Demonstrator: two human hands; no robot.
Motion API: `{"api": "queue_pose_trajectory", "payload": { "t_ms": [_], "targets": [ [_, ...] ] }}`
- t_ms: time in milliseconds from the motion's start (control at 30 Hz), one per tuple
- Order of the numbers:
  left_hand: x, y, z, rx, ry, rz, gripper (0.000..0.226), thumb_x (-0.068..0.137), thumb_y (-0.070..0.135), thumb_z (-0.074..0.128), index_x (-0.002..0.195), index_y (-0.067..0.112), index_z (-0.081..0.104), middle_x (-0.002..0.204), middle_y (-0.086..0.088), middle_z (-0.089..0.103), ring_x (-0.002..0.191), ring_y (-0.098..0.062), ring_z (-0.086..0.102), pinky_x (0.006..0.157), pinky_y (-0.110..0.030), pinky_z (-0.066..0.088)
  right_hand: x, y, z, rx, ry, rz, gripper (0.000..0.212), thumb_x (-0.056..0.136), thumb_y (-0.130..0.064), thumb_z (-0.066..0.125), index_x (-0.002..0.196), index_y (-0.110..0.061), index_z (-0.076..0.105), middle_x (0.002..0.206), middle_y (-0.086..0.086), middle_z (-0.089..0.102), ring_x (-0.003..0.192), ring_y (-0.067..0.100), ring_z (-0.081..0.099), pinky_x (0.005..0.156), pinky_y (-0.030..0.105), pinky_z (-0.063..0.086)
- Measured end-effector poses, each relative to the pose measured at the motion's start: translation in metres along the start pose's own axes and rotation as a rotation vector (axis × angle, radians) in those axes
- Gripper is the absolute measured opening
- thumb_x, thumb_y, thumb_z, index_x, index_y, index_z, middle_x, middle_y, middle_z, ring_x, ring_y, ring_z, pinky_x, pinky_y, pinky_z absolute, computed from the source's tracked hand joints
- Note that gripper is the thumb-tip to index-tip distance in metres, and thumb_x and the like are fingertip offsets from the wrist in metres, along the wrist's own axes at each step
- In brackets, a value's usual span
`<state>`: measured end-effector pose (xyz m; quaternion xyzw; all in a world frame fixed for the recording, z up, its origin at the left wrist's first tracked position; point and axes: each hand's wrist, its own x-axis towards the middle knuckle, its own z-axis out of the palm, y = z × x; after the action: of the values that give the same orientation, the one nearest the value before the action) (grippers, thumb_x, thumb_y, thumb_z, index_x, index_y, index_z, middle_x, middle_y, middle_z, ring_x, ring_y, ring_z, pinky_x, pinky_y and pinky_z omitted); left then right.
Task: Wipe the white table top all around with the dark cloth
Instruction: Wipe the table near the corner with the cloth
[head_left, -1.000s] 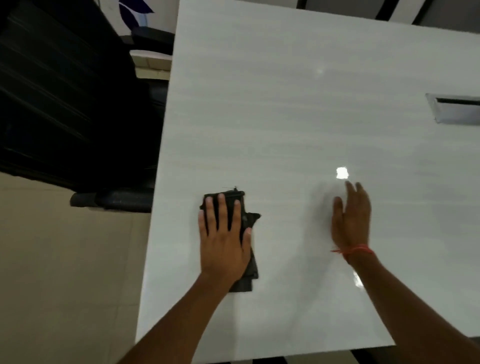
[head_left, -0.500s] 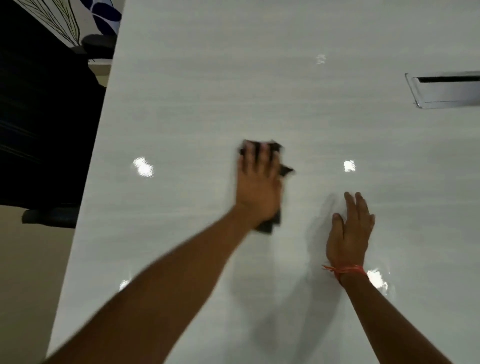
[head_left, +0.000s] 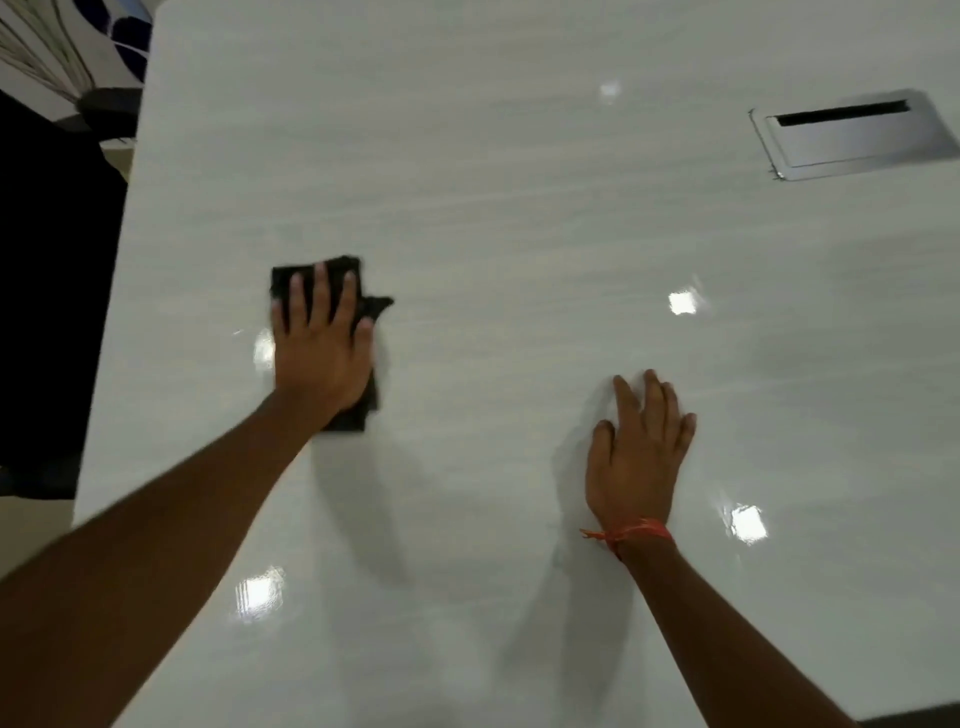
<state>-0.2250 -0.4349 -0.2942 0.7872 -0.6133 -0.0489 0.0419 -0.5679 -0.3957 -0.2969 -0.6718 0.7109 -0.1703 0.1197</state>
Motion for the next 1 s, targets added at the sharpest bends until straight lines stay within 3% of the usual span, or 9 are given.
{"api": "queue_pose_trajectory", "payload": {
  "t_ms": [100,200,333,433,567,733,800,900,1000],
  "targets": [
    [0.041,0.083,0.016,-0.012,0.045,0.101,0.063,0.098,0.043,0.025,0.153,0.013,0.034,0.159,-0.021,0.03,0.145,-0.049,0.026,0.117,-0.063,0.019,0.0,0.002,0.001,0.002,-0.006,0.002,0.055,0.092,-0.027,0.035,0.146,-0.017,0.044,0.16,0.012,0.029,0.151,0.028,0.017,0.124,0.051,0.002],
    [-0.002,0.154,0.023,-0.064,0.082,0.363,0.062,0.096,0.037,0.031,0.153,0.013,0.034,0.16,-0.018,0.029,0.147,-0.045,0.025,0.118,-0.061,0.019,-0.001,0.003,0.0,0.014,-0.002,0.01,0.055,0.093,-0.025,0.037,0.147,-0.017,0.045,0.16,0.011,0.029,0.151,0.027,0.017,0.124,0.049,0.0],
    [-0.12,0.124,0.014,-0.093,-0.062,0.542,0.061,0.101,0.035,0.029,0.158,0.019,0.016,0.166,-0.009,0.01,0.154,-0.032,0.004,0.121,-0.055,0.012,-0.001,-0.001,-0.001,0.007,0.007,0.006,0.054,0.093,-0.023,0.037,0.146,-0.016,0.047,0.158,0.013,0.033,0.15,0.029,0.021,0.123,0.053,0.006],
    [-0.169,0.027,-0.002,-0.064,-0.102,0.444,0.062,0.097,0.036,0.031,0.157,0.02,0.023,0.166,-0.008,0.014,0.153,-0.032,0.011,0.12,-0.055,0.019,-0.002,-0.002,-0.002,0.012,0.012,0.029,0.054,0.091,-0.021,0.037,0.144,-0.016,0.049,0.157,0.013,0.035,0.149,0.03,0.023,0.123,0.054,0.008],
    [-0.113,-0.083,-0.019,0.03,-0.047,0.138,0.06,0.1,0.037,0.025,0.155,0.012,0.029,0.163,-0.016,0.022,0.149,-0.041,0.022,0.116,-0.058,0.022,-0.004,-0.005,-0.001,-0.009,-0.003,0.031,0.055,0.091,-0.023,0.035,0.144,-0.015,0.048,0.157,0.013,0.034,0.149,0.03,0.023,0.123,0.054,0.008],
    [0.022,-0.042,-0.02,0.01,0.008,0.023,0.067,0.096,0.041,0.019,0.154,0.01,0.03,0.16,-0.022,0.026,0.145,-0.051,0.022,0.117,-0.062,0.016,-0.005,-0.018,0.001,0.016,0.032,0.003,0.06,0.09,-0.029,0.027,0.143,-0.015,0.051,0.156,0.013,0.036,0.148,0.031,0.024,0.123,0.052,0.006],
    [0.03,0.009,-0.009,-0.022,0.022,0.123,0.066,0.094,0.038,0.022,0.153,0.01,0.032,0.16,-0.022,0.026,0.145,-0.051,0.022,0.118,-0.061,0.016,-0.013,-0.023,0.008,0.024,0.028,-0.023,0.058,0.09,-0.028,0.03,0.142,-0.015,0.051,0.156,0.013,0.036,0.148,0.031,0.025,0.122,0.052,0.007],
    [-0.02,0.094,0.006,-0.073,0.08,0.444,0.062,0.095,0.035,0.029,0.152,0.013,0.036,0.159,-0.018,0.03,0.146,-0.047,0.024,0.118,-0.061,0.018,-0.005,-0.015,0.003,0.043,0.037,-0.016,0.055,0.09,-0.024,0.034,0.142,-0.014,0.052,0.156,0.015,0.036,0.147,0.032,0.025,0.122,0.052,0.007],
    [-0.121,0.105,0.013,-0.122,-0.035,0.673,0.059,0.101,0.034,0.032,0.157,0.019,0.023,0.166,-0.011,0.014,0.153,-0.036,0.008,0.121,-0.056,0.011,-0.003,0.001,0.0,0.013,0.039,-0.006,0.055,0.092,-0.025,0.034,0.143,-0.012,0.051,0.156,0.017,0.036,0.147,0.034,0.025,0.122,0.054,0.008]
  ]
}}
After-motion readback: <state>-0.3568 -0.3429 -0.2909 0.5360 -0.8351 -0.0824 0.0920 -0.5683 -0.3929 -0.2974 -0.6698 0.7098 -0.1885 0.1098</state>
